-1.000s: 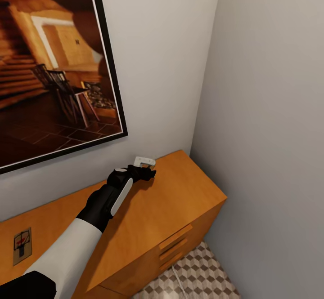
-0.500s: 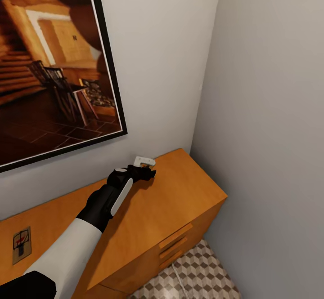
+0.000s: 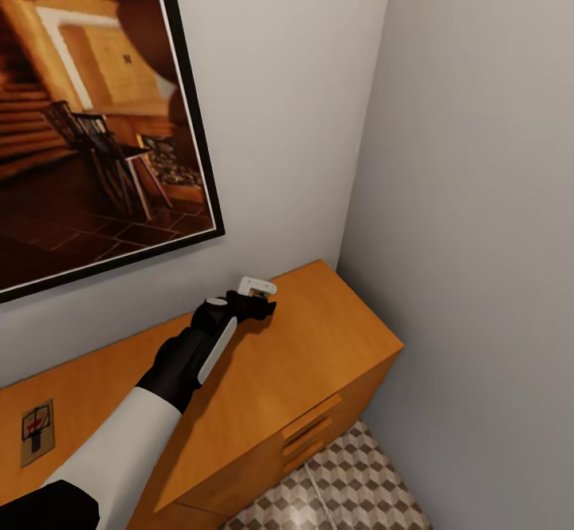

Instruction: Take the four mousetraps from the cabinet in the bathroom and place them on the bathroom floor. Make sure all four end up on the same floor surface, and ensure that at least two of them are either under or directly next to the same bathroom sink.

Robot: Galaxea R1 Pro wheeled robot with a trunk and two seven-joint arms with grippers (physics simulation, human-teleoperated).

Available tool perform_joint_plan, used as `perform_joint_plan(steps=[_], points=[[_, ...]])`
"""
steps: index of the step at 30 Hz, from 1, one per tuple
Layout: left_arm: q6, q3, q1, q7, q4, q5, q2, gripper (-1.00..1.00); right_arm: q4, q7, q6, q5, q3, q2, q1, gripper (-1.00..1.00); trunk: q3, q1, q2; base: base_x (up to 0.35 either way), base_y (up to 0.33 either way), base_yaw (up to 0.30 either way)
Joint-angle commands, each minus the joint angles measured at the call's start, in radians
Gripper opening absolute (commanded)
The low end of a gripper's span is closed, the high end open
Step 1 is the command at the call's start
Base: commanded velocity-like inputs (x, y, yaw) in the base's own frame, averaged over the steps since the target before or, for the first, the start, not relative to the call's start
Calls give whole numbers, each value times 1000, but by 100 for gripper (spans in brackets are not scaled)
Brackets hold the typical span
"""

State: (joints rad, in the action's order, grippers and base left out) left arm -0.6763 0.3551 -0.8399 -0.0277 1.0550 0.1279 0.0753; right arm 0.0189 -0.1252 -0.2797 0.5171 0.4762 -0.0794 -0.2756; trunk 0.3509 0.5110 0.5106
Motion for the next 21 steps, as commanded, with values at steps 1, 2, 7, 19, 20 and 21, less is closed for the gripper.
perform_joint_plan(steps=[1,2,7,19,20,21], points=[[-5,1,-1,-3,2,1,0,100,0,-4,-3,7,9,0,-1,100,2,0,1,0,0,0],[-5,2,-1,-3,3,-6,0,100,0,-4,-3,7,9,0,-1,100,3,0,1,0,0,0],[-5,6,-1,-3,8,-38,1,100,0,-4,-3,7,9,0,-1,100,8,0,1,0,0,0],[-5,25,-1,-3,19,-62,2,100,0,-4,-3,7,9,0,-1,100,19,0,1,0,0,0],[-5,25,-1,-3,19,-62,2,100,0,-4,-3,7,9,0,-1,100,20,0,1,0,0,0],[-5,25,-1,-3,20,-63,2,100,0,-4,-3,7,9,0,-1,100,21,0,1,0,0,0]])
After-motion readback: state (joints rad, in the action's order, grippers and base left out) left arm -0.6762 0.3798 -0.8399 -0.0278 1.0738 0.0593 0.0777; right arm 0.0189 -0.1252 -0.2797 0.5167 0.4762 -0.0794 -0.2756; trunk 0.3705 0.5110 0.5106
